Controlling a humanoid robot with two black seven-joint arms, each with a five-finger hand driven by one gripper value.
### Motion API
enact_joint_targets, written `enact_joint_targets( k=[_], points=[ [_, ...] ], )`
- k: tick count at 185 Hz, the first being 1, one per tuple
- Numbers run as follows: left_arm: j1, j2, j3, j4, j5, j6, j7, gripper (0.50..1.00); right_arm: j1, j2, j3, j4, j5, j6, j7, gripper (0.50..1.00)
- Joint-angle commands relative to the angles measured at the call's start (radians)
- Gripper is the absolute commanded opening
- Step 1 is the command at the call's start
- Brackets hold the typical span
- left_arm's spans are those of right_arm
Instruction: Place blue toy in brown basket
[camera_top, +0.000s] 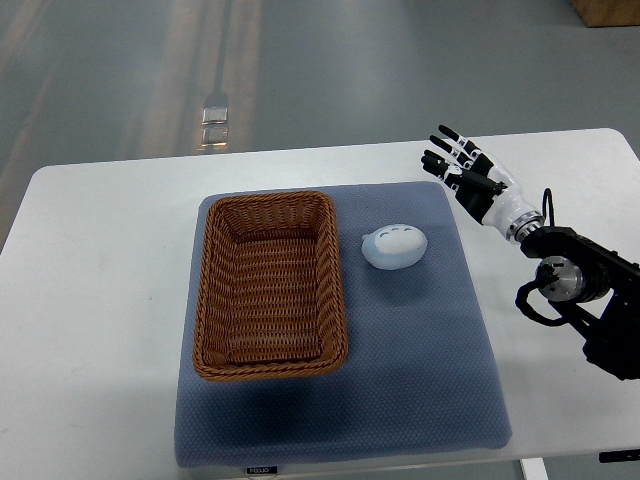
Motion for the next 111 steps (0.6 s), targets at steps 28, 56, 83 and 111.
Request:
enact_joint_targets(
  k=[28,56,83,111],
  points=[
    [0.0,0.0,-0.001,0.0,-0.002,0.001,-0.002,1.0,0.001,-0.001,0.0,0.0,-0.001,0.0,0.001,0.913],
    [0.0,0.0,0.001,0.0,-0.002,0.001,-0.002,1.0,0.003,-0.001,-0.002,0.002,-0.005,0.0,0.001,0.913],
    [-0.002,0.0,0.002,0.002,-0.002,0.001,0.0,1.0,0.007,-0.007,-0.011,0.002,-0.01,0.001,-0.001,0.913],
    [-0.003,0.0,0.002,0.002,-0.002,0.001,-0.002,1.0,0.015,-0.017,-0.023,0.005,-0.056,0.006,-0.002,0.913]
  ],
)
